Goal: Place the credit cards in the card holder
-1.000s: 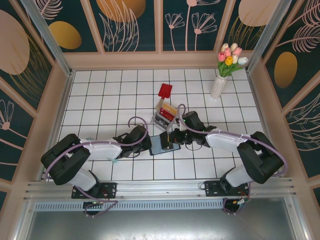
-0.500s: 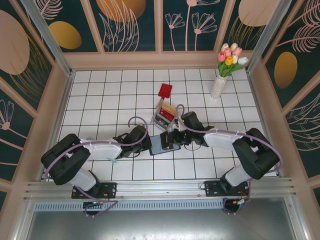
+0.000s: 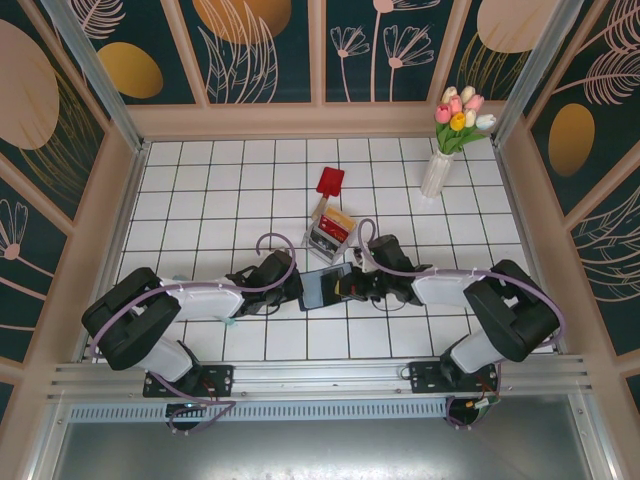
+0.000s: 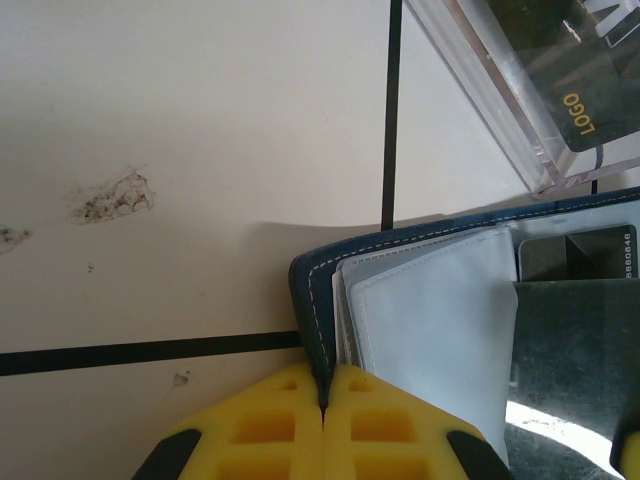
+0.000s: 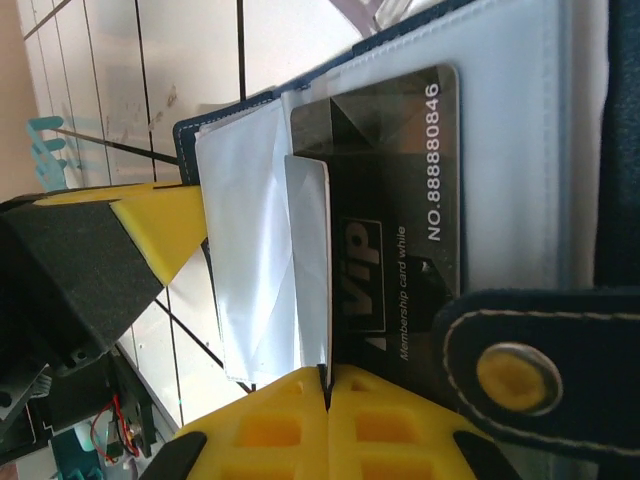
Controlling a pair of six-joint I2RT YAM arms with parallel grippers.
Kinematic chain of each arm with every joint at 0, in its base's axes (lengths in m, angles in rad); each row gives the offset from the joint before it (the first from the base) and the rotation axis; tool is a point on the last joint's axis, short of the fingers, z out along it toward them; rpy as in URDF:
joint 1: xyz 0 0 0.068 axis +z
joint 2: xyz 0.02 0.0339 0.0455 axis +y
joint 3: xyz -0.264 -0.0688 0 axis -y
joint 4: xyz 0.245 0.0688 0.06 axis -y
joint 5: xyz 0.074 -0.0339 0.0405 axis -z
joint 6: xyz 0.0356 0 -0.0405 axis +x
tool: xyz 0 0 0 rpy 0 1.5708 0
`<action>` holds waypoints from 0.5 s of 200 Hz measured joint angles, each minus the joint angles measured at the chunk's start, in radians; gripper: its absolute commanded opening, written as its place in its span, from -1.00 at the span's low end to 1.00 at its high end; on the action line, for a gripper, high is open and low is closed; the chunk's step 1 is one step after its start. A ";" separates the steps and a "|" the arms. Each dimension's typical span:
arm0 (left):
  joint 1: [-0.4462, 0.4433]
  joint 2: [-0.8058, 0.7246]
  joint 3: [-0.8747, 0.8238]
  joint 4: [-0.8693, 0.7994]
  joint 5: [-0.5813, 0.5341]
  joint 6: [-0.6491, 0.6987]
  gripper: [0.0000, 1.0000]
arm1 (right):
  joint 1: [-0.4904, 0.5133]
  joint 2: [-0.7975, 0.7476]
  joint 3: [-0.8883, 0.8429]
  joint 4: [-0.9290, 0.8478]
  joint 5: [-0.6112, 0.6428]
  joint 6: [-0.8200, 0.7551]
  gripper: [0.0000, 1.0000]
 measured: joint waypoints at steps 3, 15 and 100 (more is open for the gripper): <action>0.000 0.000 0.000 0.000 0.000 0.000 -0.93 | 0.000 0.001 -0.001 0.006 -0.003 0.002 -1.00; 0.000 0.000 0.000 0.000 0.000 0.000 -0.93 | 0.000 0.015 -0.001 0.032 -0.012 0.010 -1.00; 0.000 0.001 0.000 0.000 0.000 0.000 -0.93 | 0.005 0.156 0.072 0.124 -0.085 0.024 -1.00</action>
